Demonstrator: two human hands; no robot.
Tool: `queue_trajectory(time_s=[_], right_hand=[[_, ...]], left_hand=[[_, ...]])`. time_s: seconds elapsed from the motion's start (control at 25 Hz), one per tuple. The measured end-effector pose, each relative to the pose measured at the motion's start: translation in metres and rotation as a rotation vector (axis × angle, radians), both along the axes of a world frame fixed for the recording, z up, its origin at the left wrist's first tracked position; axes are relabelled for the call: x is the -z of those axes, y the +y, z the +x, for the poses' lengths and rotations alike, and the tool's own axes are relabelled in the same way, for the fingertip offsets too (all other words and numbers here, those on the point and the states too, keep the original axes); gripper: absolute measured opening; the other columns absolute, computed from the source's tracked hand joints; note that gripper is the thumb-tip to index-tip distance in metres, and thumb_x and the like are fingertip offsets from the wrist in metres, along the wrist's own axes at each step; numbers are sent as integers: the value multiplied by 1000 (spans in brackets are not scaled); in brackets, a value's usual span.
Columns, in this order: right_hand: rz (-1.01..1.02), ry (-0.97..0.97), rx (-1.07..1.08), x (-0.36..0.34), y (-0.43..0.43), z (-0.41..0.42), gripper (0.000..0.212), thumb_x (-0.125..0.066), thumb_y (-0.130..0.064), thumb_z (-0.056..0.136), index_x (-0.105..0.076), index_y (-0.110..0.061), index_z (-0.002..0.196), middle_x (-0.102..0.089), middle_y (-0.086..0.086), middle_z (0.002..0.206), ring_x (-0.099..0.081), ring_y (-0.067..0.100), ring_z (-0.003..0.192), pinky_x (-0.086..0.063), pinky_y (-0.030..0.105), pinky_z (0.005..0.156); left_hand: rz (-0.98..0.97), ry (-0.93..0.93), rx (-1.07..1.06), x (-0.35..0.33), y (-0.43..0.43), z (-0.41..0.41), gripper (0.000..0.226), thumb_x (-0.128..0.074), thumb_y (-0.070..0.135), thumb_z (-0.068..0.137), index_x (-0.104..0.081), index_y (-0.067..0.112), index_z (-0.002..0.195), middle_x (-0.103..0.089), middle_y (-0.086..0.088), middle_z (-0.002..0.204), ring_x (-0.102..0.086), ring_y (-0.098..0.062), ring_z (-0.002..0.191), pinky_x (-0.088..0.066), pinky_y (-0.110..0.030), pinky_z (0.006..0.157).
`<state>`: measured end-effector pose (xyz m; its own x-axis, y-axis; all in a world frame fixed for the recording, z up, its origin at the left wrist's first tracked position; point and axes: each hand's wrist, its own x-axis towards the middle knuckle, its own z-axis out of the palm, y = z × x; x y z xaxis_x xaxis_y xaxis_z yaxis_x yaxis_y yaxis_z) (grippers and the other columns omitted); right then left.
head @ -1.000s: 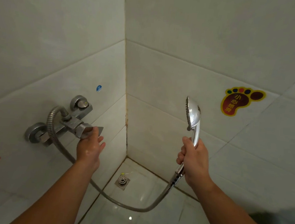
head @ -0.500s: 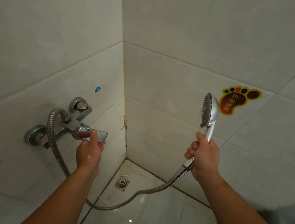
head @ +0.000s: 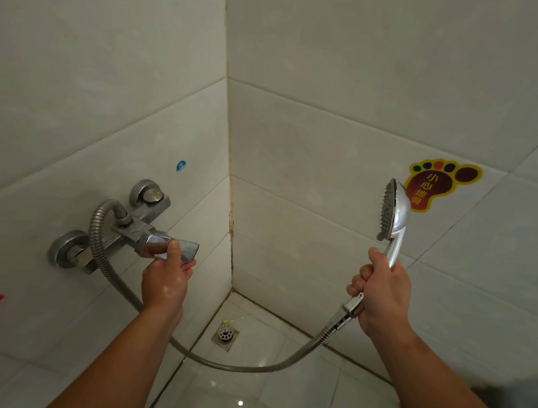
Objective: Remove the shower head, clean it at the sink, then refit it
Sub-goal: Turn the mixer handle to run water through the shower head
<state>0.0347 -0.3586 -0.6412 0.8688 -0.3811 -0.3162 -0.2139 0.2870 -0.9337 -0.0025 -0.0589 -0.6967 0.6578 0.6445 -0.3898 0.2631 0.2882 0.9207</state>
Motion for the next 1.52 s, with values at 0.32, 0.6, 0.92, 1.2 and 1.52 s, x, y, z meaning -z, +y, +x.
queue_trajectory(time_s=[0.32, 0.6, 0.92, 1.2, 1.52], right_hand=[[-18, -3, 1, -1, -4, 1, 22, -56, -20, 99, -43, -17, 82, -35, -1, 55, -32, 14, 44, -34, 30, 44], [9, 3, 1, 4, -6, 2, 22, -57, -20, 99, -43, -18, 82, -35, -3, 53, -32, 14, 44, -34, 30, 43], [-1, 0, 2, 4, -4, 0, 22, -56, -20, 100, -44, -18, 82, -35, -4, 52, -32, 14, 45, -35, 31, 45], [-4, -7, 4, 3, -4, 0, 20, -57, -19, 99, -44, -17, 83, -36, -3, 52, -33, 14, 45, -35, 31, 45], [-13, -4, 3, 2, -3, 0, 19, -57, -20, 100, -45, -16, 85, -37, -3, 53, -34, 14, 45, -36, 32, 45]], left_hand=[[-13, -43, -2, 4, 2, 1, 47, -50, 45, 100, -60, 6, 126, -68, -8, 109, -69, -23, 104, -51, -41, 104], [-5, -13, 11, 3, 1, 0, 51, -49, 49, 99, -60, 8, 129, -69, -4, 109, -68, -19, 99, -52, -41, 103], [26, -22, 19, 3, 0, -2, 53, -48, 48, 100, -59, 6, 130, -69, -10, 116, -69, -21, 101, -53, -39, 102], [59, -26, 34, -3, -3, -4, 53, -44, 44, 103, -60, 0, 128, -68, -9, 106, -69, -23, 101, -53, -42, 102], [86, -10, 50, 0, -1, -4, 53, -45, 45, 102, -60, 2, 128, -69, -7, 108, -69, -27, 107, -52, -46, 104]])
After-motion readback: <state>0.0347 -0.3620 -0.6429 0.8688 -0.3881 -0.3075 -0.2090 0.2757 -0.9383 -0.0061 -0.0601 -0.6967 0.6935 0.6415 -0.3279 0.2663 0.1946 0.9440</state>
